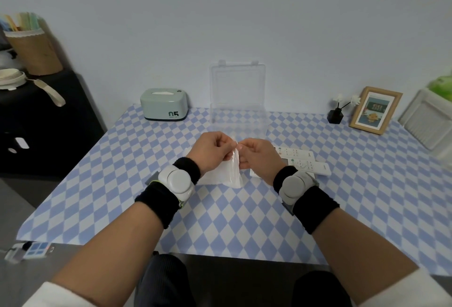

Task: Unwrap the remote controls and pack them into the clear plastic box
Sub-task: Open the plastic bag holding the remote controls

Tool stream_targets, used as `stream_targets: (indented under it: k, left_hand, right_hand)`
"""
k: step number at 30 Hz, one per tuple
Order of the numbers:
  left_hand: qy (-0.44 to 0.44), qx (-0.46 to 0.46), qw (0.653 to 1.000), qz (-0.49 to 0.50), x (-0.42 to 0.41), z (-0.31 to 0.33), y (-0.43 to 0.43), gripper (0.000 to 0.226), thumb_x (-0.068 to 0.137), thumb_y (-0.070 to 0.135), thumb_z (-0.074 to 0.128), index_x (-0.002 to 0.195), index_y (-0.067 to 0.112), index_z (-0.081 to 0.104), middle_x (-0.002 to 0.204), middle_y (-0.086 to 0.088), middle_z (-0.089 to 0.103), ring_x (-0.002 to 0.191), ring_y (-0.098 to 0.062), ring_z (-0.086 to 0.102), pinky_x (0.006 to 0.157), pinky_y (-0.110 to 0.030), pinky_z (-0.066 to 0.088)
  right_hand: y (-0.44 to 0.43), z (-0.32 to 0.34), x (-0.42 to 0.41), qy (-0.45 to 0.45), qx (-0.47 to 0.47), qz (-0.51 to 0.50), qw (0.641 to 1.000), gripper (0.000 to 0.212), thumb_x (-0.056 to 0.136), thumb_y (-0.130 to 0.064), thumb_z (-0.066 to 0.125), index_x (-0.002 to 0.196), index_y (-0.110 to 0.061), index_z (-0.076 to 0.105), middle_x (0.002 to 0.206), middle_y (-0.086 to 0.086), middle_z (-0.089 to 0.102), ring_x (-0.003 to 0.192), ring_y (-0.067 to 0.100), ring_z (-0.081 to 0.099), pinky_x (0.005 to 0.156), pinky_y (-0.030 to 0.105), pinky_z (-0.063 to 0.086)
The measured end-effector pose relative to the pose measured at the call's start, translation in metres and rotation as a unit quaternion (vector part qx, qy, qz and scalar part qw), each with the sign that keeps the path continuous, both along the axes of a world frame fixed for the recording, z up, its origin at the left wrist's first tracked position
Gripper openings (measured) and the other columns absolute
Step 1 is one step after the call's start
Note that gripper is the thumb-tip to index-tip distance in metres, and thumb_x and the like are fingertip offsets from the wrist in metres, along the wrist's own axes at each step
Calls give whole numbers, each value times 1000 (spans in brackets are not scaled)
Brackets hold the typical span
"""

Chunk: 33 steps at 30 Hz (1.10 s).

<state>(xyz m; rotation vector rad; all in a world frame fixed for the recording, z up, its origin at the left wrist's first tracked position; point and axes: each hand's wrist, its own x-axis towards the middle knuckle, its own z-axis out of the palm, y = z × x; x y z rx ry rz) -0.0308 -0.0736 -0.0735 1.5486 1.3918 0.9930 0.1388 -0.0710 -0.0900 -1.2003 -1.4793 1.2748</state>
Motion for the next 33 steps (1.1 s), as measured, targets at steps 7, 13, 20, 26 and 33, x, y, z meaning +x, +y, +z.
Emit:
stream_targets:
  k: [7,13,20,26,33]
  left_hand:
    - [138,26,990,9,3,1,-4,15,92,19,68,80,10,70,72,2,72,73,-14,69,81,-34,58]
    - [272,86,958,27,12,9,-9,29,93,33,68,84,5,69,81,-6,73,78,-22,66,71,-32,51]
    - [343,87,935,38,12,15,-13,22,93,29,59,84,10,60,79,-7,65,69,-19,54,56,-27,37]
    - [271,32,961,33,8,13,-12,23,89,26,62,86,4,68,77,-7,76,79,-23,70,69,-32,54]
    - [249,25,968,1,-1,9,-15,16,86,23,70,84,7,68,65,-2,75,58,-10,67,58,-17,50]
  right_hand:
    - [-5,-6,-14,-364,168,-77,913,22,102,-25,46,92,-12,59,88,7,69,85,26,62,75,39,48]
    - [-8,-8,-25,-400,160,-100,897,11,97,-15,47,86,-14,50,81,3,61,80,25,61,67,32,40]
    - [-10,-1,-21,-322,129,-119,930,14,100,-14,45,91,-11,55,84,2,62,79,23,57,68,32,40]
    - [-19,2,-16,-251,133,-51,957,10,87,-14,61,95,-17,55,78,5,65,71,19,61,63,33,48]
    - [-18,-13,-7,-395,243,-52,884,27,92,2,48,98,-13,69,81,10,58,71,22,48,67,32,37]
